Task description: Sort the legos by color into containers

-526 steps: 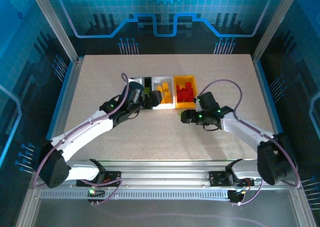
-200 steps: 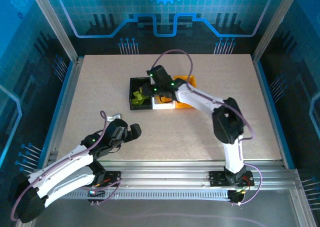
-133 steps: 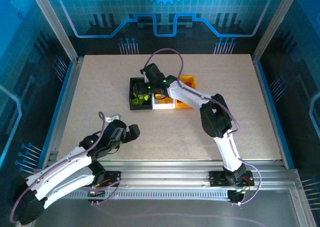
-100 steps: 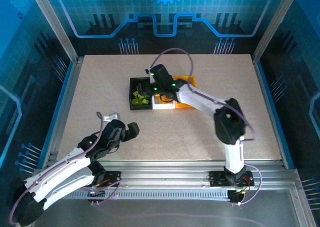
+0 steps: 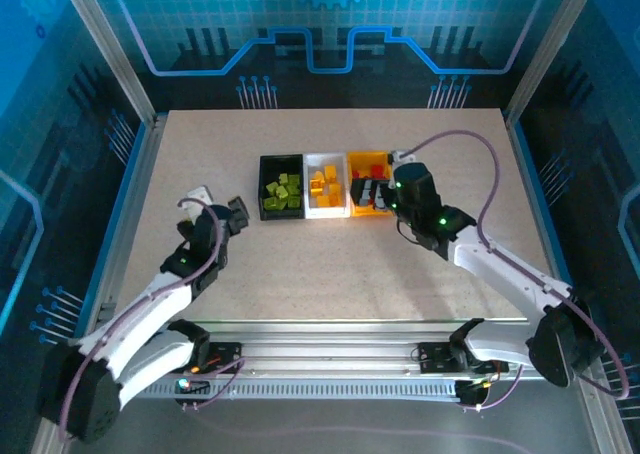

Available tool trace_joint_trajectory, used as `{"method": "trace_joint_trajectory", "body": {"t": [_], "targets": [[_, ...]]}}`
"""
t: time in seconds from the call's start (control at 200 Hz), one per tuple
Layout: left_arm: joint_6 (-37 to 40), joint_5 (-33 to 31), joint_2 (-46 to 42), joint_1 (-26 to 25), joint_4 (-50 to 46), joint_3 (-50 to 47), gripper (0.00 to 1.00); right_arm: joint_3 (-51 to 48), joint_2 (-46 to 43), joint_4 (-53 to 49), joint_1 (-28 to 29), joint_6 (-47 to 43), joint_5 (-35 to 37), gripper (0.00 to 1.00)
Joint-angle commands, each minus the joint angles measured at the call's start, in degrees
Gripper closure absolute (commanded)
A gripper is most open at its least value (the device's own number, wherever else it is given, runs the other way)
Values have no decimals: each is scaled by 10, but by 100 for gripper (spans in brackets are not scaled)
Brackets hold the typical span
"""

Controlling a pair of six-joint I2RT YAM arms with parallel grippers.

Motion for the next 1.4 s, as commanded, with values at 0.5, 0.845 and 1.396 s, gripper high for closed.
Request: {"method": "trace_joint_trajectory", "body": {"t": [0.5, 0.845, 1.396], "targets": [[259, 166, 303, 123, 497, -64, 1, -175, -149, 118, -158, -199, 130, 0], [239, 246, 333, 163, 559, -87, 1, -291, 29, 430, -275, -255, 6, 0], [241, 253, 332, 163, 553, -84, 1, -274, 172, 527, -266, -285, -29, 0]]}}
